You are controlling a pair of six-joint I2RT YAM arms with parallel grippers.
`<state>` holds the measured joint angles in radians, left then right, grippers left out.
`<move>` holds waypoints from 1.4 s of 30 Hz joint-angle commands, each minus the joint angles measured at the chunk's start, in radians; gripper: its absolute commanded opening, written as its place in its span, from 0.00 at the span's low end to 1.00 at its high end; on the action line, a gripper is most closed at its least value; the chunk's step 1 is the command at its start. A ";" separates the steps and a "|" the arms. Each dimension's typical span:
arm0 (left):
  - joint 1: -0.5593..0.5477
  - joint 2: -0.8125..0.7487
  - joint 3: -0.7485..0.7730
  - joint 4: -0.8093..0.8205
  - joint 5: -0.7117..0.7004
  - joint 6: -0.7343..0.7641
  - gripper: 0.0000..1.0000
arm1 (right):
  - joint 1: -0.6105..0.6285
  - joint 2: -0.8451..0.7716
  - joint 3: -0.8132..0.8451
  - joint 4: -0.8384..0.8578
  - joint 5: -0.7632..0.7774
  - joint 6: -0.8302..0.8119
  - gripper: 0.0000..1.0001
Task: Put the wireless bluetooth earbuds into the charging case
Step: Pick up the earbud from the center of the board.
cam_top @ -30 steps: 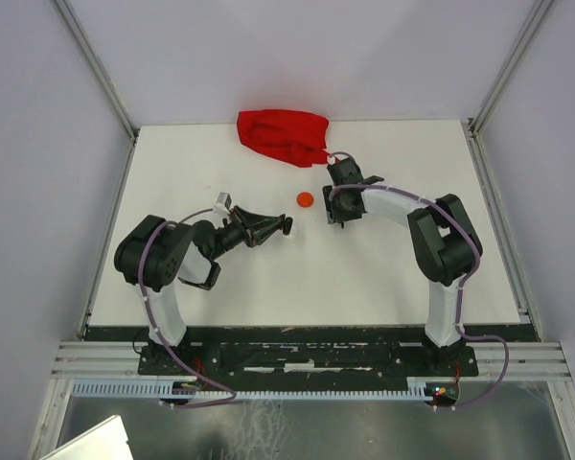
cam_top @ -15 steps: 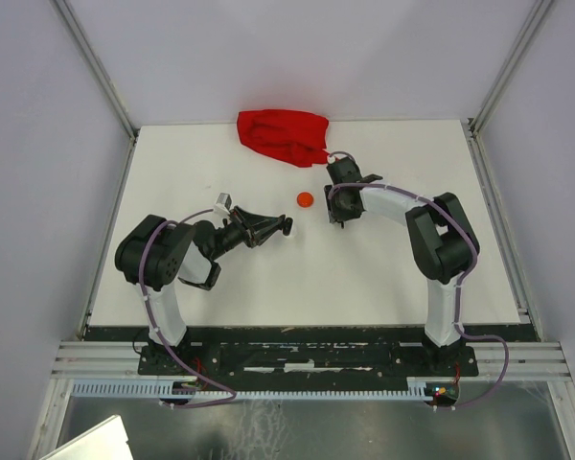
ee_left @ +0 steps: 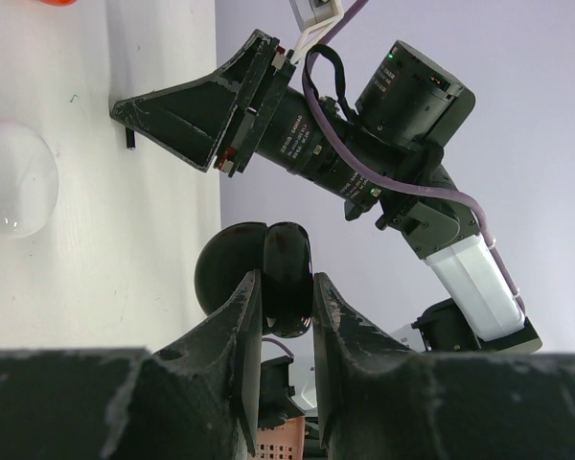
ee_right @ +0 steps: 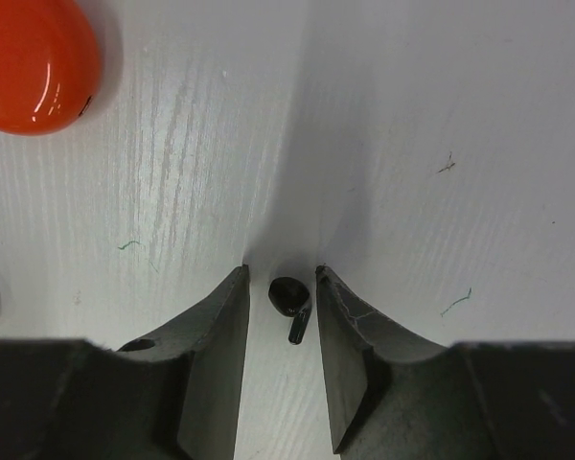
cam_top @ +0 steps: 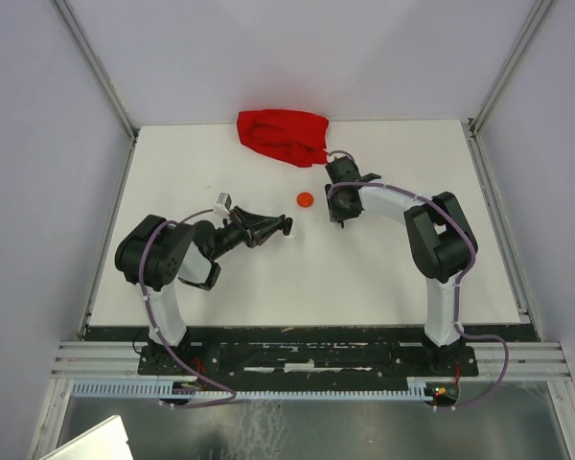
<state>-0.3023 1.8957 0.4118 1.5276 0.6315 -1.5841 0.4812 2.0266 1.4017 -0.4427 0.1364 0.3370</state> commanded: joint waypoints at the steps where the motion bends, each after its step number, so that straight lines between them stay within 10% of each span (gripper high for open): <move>1: 0.004 0.002 0.005 0.186 0.013 -0.050 0.03 | 0.001 0.007 0.017 -0.028 0.017 0.012 0.42; 25: 0.006 0.006 -0.002 0.193 0.010 -0.050 0.03 | -0.008 -0.018 -0.012 -0.042 0.020 0.005 0.24; 34: 0.006 0.005 -0.005 0.192 0.010 -0.050 0.03 | -0.008 -0.027 -0.015 -0.045 0.015 0.004 0.46; 42: 0.006 0.004 -0.005 0.192 0.009 -0.051 0.03 | -0.008 -0.034 -0.026 -0.048 0.014 0.002 0.38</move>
<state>-0.3023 1.8999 0.4118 1.5280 0.6312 -1.5845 0.4755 2.0193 1.3933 -0.4576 0.1413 0.3363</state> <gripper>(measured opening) 0.305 0.416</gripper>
